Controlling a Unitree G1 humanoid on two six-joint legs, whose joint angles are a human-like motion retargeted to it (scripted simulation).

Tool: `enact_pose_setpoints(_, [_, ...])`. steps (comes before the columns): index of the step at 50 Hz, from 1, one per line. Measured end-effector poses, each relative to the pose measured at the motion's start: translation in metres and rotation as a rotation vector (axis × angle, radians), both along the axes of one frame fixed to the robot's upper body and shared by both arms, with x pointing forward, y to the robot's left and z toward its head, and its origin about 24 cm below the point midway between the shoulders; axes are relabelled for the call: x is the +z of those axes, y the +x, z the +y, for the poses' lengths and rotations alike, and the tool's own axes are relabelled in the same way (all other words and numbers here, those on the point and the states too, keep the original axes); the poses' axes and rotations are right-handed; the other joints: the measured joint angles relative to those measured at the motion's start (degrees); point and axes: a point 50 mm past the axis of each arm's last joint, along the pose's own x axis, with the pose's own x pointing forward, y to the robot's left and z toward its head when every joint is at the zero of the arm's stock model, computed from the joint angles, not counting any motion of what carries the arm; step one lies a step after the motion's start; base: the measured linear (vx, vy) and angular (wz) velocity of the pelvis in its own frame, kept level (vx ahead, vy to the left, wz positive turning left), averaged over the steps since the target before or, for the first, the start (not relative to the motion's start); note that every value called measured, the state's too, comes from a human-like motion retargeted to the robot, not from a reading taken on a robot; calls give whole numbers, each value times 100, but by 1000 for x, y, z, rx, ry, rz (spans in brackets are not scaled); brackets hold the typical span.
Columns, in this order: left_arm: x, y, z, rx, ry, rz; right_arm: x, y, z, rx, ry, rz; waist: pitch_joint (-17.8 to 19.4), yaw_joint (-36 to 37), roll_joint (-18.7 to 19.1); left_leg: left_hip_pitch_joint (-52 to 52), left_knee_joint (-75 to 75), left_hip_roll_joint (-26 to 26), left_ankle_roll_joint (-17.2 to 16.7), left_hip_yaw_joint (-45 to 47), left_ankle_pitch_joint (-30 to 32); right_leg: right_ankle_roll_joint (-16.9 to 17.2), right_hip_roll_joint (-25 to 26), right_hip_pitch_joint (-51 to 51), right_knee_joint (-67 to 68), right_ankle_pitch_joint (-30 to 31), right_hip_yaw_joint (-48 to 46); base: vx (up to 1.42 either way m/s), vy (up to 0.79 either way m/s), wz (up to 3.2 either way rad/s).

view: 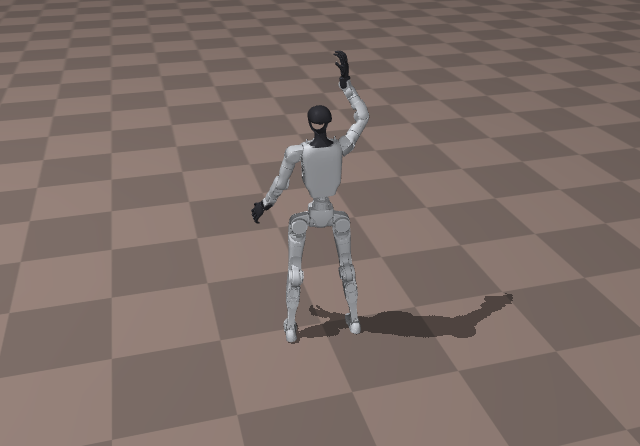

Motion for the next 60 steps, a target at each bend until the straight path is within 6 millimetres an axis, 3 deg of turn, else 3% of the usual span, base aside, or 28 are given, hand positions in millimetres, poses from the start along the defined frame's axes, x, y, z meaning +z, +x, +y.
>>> enact_pose_setpoints(3, [43, 79, -8, -214, 93, -200, -78, 60, 8, -95, -187, 219, 64, -78, 52, 70, 23, -21, 35, -89, -7, -17, -22, 116, 22, -39, -74, -5, 0, 21])
enact_pose_setpoints(5, [76, 120, -19, -351, 154, -333, -137, 90, 7, -140, -285, 374, 97, -127, 68, 101, 39, -35, 55, -148, -12, -22, -37, 178, 40, -65, -126, -4, 0, 22])
enact_pose_setpoints(9, [134, 170, -48, -579, 221, -561, -269, 129, -8, -162, -336, 751, 143, -191, 93, 112, 65, -59, 99, -240, -9, -35, -62, 233, 74, -105, -208, -2, 0, 10])
enact_pose_setpoints(13, [170, 190, -75, -739, 210, -709, -406, 130, -37, -241, -227, 1146, 205, -165, 110, 75, 76, -81, 140, -282, 7, -54, -83, 208, 104, -121, -241, 0, 0, 0])
enact_pose_setpoints(17, [182, 187, -89, -858, 209, -772, -520, 96, -60, -363, -88, 1502, 299, -150, 176, 19, 70, -105, 154, -281, 31, -53, -106, 143, 114, -111, -234, 0, 0, 0])
enact_pose_setpoints(20, [172, 175, -92, -906, 205, -758, -582, 58, -69, -406, 48, 1734, 386, -172, 228, -16, 53, -125, 158, -257, 51, -47, -126, 87, 113, -97, -209, 0, 0, 0])
enact_pose_setpoints(22, [152, 161, -92, -891, 157, -708, -612, 33, -72, -442, 98, 1864, 429, -203, 266, -38, 35, -137, 168, -229, 68, -50, -138, 43, 109, -87, -182, 0, 0, 0])
enact_pose_setpoints(27, [69, 109, -82, -627, -109, -452, -671, -29, -83, -566, 176, 2189, 492, -293, 353, -89, -17, -154, 207, -128, 105, -94, -151, -84, 101, -65, -89, 0, 1, -7])
enact_pose_setpoints(30, [16, 61, -72, -363, -232, -231, -696, -65, -90, -594, 382, 2397, 524, -349, 388, -115, -31, -146, 219, -67, 113, -134, -139, -153, 103, -56, -30, 0, 0, -6])
enact_pose_setpoints(33, [-18, 10, -61, -114, -255, -26, -707, -90, -96, -582, 647, 2509, 582, -398, 403, -131, -27, -128, 206, -20, 109, -164, -116, -198, 109, -46, 19, 0, 0, 0])
enact_pose_setpoints(36, [-35, -36, -54, 108, -267, 100, -710, -103, -100, -549, 825, 2519, 577, -466, 413, -301, 247, -105, 266, 25, -61, -176, -91, -337, 293, -126, 9, 0, 0, 0])
enact_pose_setpoints(39, [-38, -55, -47, 323, -268, 123, -707, -96, -104, -505, 948, 2461, 683, -458, 404, -199, 14, -96, 158, 21, 100, -177, -77, -282, 134, -26, 66, 0, 0, 0])
enact_pose_setpoints(43, [-35, -52, -36, 309, -249, 145, -696, -69, -114, -435, 1023, 2382, 705, -492, 395, -199, 0, -92, 173, 7, 122, -192, -72, -282, 133, -9, 56, 0, 0, 0])
enact_pose_setpoints(45, [-28, -33, -28, 199, -215, 142, -683, -46, -124, -433, 973, 2339, 666, -501, 400, -214, 16, -92, 181, -7, 121, -206, -72, -285, 140, -5, 46, 0, 0, 0])
enact_pose_setpoints(47, [-12, 3, -19, 62, -174, 62, -658, -7, -134, -471, 900, 2213, 629, -514, 383, -218, 12, -104, 217, -19, 133, -219, -86, -287, 140, 4, 35, 0, 0, 0])
enact_pose_setpoints(50, [35, 76, -11, -84, -96, -186, -599, 60, -138, -499, 656, 1968, 539, -493, 376, -203, 0, -122, 234, -22, 146, -201, -104, -276, 141, 14, 32, 0, 0, 0])
enact_pose_setpoints(52, [88, 128, -18, -247, -53, -413, -545, 105, -126, -471, 407, 1779, 477, -478, 373, -188, -5, -133, 235, -23, 152, -179, -116, -261, 140, 20, 31, 0, 0, 0])
enact_pose_setpoints(54, [156, 171, -38, -470, -14, -657, -481, 141, -100, -420, 122, 1567, 433, -462, 369, -171, -9, -143, 226, -24, 156, -148, -126, -247, 142, 26, 32, 0, 0, 0])
enact_pose_setpoints(57, [266, 193, -89, -892, 43, -985, -386, 162, -40, -320, -327, 1223, 303, -431, 362, -177, -11, -147, 188, -24, 158, -92, -130, -248, 129, 46, 35, 0, 0, 0])
enact_pose_setpoints(60, [358, 171, -145, -1318, 118, -1244, -304, 142, 31, -230, -739, 855, 178, -410, 364, -206, -3, -139, 133, -24, 152, -38, -122, -268, 115, 68, 39, 0, 0, 0])
